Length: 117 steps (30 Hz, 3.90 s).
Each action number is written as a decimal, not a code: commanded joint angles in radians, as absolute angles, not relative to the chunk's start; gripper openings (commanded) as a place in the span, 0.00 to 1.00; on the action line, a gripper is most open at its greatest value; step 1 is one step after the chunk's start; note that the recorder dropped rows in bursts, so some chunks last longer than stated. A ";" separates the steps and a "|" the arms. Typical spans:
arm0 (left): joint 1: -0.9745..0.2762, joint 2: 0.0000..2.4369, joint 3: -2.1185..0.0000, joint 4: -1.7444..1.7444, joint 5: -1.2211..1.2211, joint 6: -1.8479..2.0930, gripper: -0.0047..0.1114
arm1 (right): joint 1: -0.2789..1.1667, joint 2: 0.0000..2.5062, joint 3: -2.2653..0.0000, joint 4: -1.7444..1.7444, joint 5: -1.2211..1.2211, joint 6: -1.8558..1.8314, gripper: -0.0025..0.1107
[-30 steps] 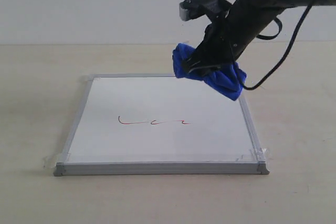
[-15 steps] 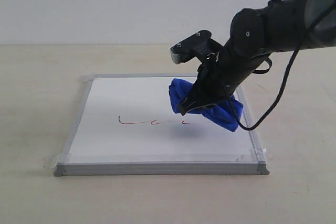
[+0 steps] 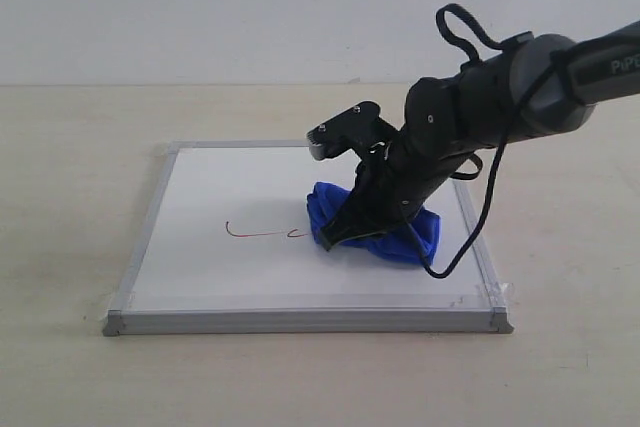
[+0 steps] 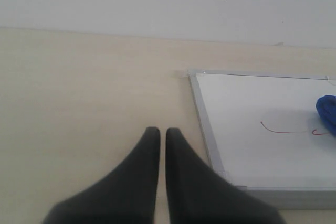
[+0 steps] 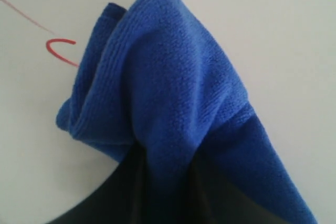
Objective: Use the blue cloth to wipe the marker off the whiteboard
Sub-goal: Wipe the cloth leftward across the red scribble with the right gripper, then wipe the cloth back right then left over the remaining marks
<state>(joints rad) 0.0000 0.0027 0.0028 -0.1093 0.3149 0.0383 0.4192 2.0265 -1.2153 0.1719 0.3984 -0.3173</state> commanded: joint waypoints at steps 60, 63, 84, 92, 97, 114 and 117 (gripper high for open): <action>0.000 0.000 0.000 -0.114 0.312 0.046 0.08 | 0.519 2.261 -1.583 0.342 0.693 -0.394 0.02; 0.000 0.000 0.000 -0.114 0.312 0.046 0.08 | 0.569 2.261 -1.583 0.383 0.804 -0.411 0.02; 0.000 0.000 0.000 -0.114 0.312 0.046 0.08 | 0.398 2.243 -1.609 -0.127 0.608 0.000 0.02; 0.000 0.000 0.000 -0.114 0.312 0.046 0.08 | 0.504 2.243 -1.618 0.161 0.694 -0.231 0.02; 0.000 0.000 0.000 -0.114 0.312 0.046 0.08 | 0.624 2.243 -1.618 0.335 0.767 -0.391 0.02; 0.000 0.000 0.000 -0.114 0.312 0.046 0.08 | 0.427 2.245 -1.619 -0.181 0.663 0.027 0.02; 0.000 0.000 0.000 -0.114 0.312 0.046 0.08 | 0.449 2.245 -1.617 -0.041 0.665 -0.074 0.02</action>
